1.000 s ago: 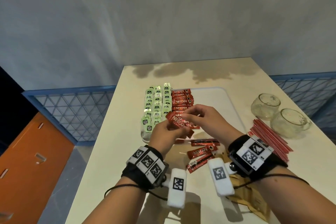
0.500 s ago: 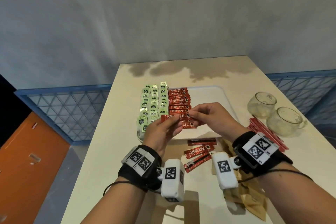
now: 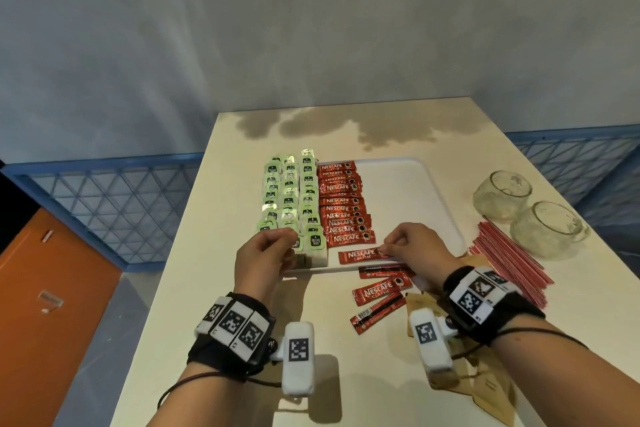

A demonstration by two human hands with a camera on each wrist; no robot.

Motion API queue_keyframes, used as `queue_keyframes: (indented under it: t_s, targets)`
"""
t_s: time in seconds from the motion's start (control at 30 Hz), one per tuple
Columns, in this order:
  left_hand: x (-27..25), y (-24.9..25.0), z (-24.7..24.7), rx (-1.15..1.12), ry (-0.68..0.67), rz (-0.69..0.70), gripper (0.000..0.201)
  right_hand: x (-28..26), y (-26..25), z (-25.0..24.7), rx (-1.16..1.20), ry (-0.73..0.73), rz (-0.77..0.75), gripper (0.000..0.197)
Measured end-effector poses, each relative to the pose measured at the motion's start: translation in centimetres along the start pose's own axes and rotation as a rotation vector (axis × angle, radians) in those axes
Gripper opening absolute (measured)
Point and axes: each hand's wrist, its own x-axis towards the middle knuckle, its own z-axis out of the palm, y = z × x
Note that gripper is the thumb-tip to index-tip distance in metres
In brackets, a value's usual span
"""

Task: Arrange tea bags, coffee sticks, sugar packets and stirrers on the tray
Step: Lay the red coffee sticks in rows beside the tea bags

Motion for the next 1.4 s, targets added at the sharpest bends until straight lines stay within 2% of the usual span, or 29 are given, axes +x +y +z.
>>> queue_keyframes:
  t_s: [0.1,0.27,0.37,0.47,0.6,0.67,0.77,0.83,0.97,1.03,1.1,1.17,1.23,1.3,1.33,1.4]
  targets:
    - [0.5,-0.2,0.0,0.022,-0.001,0.021,0.008,0.3,-0.9,0.7,-0.120,0.026,-0.033,0.024]
    - [0.9,-0.4,0.2,0.091,-0.018,0.069,0.005,1.2,-2.1,1.2,-0.138,0.049,-0.026,0.024]
    - [0.8,-0.6,0.5,0.220,-0.046,0.154,0.006,1.3,-2.2,1.1,-0.116,0.041,-0.021,0.022]
    - [-0.2,-0.6,1.7,0.446,-0.175,0.270,0.007,0.6,-1.7,0.5,-0.051,0.054,-0.051,0.018]
    - [-2.5,-1.4,4.5,0.888,-0.449,0.393,0.016,-1.6,-0.6,-1.2,-0.015,0.022,-0.194,0.004]
    - [-3.6,-2.1,6.0,1.155,-0.546,0.486,0.030,-2.7,0.2,-2.0,-0.113,-0.015,-0.234,0.005]
    - [-4.8,-3.0,8.0,1.453,-0.606,0.633,0.058,-3.4,1.2,-2.5,-0.236,-0.010,-0.253,0.006]
    - [-5.5,-3.3,9.0,1.559,-0.607,0.669,0.055,-3.7,1.5,-2.7,-0.277,0.001,-0.254,0.007]
    - [-6.3,-3.2,9.7,1.778,-0.646,0.674,0.032,-4.2,1.7,-2.6,-0.350,-0.012,-0.278,0.014]
    - [-6.9,-2.9,9.8,1.889,-0.691,0.679,0.030,-4.4,1.8,-2.5,-0.375,-0.014,-0.274,0.017]
    - [-7.3,-2.5,9.6,1.907,-0.698,0.628,0.030,-4.6,1.8,-2.3,-0.422,-0.016,-0.268,0.022]
    - [-7.1,-1.6,9.0,1.821,-0.683,0.517,0.026,-4.7,1.8,-2.1,-0.460,-0.009,-0.268,0.027]
    - [-6.3,-1.2,7.6,1.637,-0.681,0.370,0.018,-4.9,1.6,-2.0,-0.488,-0.005,-0.279,0.032]
    - [-5.8,-1.2,5.9,1.347,-0.651,0.185,0.015,-5.0,1.5,-1.8,-0.520,-0.009,-0.306,0.032]
    - [-5.7,-1.2,5.1,1.230,-0.626,0.126,0.013,-5.1,1.3,-1.6,-0.532,-0.014,-0.323,0.031]
    - [-5.5,-1.3,3.7,1.151,-0.584,0.093,0.015,-5.3,0.9,-1.4,-0.544,-0.042,-0.351,0.029]
